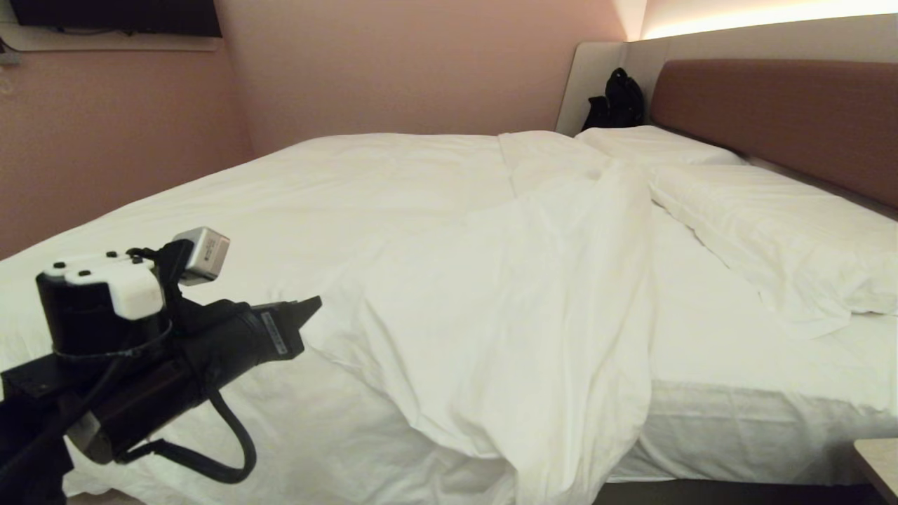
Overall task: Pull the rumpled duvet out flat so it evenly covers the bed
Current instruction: Flatten the corners of the folded blanket
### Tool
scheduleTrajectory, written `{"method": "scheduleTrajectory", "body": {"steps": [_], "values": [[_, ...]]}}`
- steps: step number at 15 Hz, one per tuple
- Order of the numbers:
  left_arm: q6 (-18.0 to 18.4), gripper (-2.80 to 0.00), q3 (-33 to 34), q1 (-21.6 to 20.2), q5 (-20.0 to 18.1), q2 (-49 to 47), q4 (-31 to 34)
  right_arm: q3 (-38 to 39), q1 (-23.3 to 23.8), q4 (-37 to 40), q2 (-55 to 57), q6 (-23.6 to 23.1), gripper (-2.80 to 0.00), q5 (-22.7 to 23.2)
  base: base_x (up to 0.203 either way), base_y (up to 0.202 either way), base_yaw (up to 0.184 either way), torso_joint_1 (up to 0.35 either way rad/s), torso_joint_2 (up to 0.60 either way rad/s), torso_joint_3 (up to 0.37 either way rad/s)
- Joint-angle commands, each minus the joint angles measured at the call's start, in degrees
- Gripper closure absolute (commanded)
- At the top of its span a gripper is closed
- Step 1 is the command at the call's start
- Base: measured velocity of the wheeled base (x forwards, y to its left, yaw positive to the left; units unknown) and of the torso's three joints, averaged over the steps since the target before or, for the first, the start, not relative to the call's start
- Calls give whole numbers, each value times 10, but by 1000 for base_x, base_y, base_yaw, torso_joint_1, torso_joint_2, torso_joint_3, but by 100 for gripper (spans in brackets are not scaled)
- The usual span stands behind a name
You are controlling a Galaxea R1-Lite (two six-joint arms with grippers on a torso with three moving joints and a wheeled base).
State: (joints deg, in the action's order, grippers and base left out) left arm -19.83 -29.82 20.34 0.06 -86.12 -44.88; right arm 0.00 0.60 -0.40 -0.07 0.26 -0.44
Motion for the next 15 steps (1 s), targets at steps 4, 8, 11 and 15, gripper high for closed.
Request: {"method": "scheduleTrajectory", "body": {"steps": [4, 8, 11, 15], "values": [[-134, 0, -122, -156, -188, -99, 17, 0, 0, 0, 1, 0, 0, 0, 0, 0, 0, 0, 0, 0], [-236, 0, -180, -232, -283, -183, 40, 0, -1, 0, 1, 0, 0, 0, 0, 0, 0, 0, 0, 0], [-254, 0, -189, -249, -291, -221, 43, 0, 0, 0, 1, 0, 0, 0, 0, 0, 0, 0, 0, 0], [-290, 0, -186, -248, -292, -219, 72, 0, 0, 0, 1, 0, 0, 0, 0, 0, 0, 0, 0, 0]]}}
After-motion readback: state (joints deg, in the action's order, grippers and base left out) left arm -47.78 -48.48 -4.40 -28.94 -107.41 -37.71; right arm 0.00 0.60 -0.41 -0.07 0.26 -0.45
